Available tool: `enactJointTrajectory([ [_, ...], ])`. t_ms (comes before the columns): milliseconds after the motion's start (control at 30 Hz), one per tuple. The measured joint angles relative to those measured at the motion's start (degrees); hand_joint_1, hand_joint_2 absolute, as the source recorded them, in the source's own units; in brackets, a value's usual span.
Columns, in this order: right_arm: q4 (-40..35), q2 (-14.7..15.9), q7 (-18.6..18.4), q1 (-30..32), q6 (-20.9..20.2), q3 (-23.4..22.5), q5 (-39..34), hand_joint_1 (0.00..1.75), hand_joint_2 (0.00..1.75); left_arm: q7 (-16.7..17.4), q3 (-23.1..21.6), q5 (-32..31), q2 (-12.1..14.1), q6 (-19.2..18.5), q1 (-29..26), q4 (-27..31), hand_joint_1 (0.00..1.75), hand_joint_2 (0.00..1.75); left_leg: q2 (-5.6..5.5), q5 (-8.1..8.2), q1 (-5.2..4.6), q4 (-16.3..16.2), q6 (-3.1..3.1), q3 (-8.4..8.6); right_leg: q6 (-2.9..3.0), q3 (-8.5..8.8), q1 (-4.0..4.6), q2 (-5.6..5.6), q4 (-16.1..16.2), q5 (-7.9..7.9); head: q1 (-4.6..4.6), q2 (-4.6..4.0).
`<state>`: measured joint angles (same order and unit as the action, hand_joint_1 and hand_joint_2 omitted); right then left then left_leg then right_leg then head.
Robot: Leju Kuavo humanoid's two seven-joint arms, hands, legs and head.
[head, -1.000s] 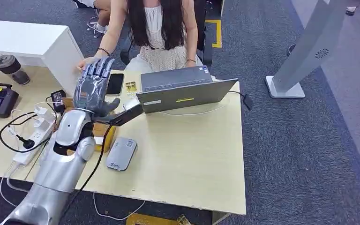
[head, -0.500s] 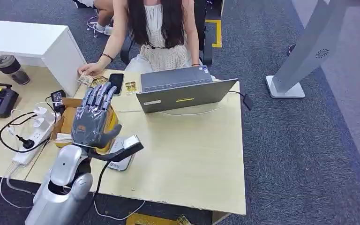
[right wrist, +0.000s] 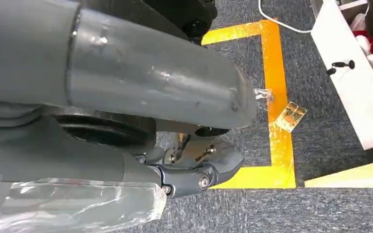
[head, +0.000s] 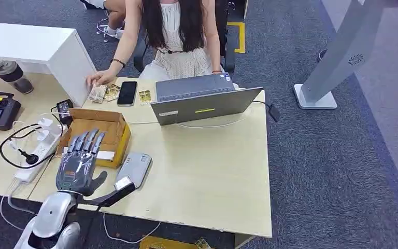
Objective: Pass the card to the sensor for recognition and then transmit it.
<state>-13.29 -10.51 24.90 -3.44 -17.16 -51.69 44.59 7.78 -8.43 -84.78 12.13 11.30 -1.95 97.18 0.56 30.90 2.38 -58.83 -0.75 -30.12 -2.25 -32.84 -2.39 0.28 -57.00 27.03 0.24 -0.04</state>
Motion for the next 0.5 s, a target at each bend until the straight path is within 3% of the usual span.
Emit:
enactJointTrajectory([
  [367, 0.00, 0.09, -0.04, 0.00, 0.00, -0.09, 0.79, 0.00, 0.00, 0.52, 3.38, -0.46, 0.11, -0.11, -0.27, -1.61, 0.00, 1.75, -0.02, 0.00, 0.00, 0.00, 0.00, -0.01, 0.00, 0.00, 0.00, -0.02, 0.01, 0.00, 0.00, 0.00],
  [500, 0.00, 0.09, -0.53, -0.01, 0.00, -0.09, 1.75, 0.00, 0.00, 1.31, 5.38, -1.66, 0.04, 1.66, 0.23, -4.36, 0.00, 1.75, -0.01, 0.00, 0.00, 0.00, 0.00, 0.01, 0.00, 0.00, 0.00, -0.01, 0.00, 0.00, 0.00, 0.00],
])
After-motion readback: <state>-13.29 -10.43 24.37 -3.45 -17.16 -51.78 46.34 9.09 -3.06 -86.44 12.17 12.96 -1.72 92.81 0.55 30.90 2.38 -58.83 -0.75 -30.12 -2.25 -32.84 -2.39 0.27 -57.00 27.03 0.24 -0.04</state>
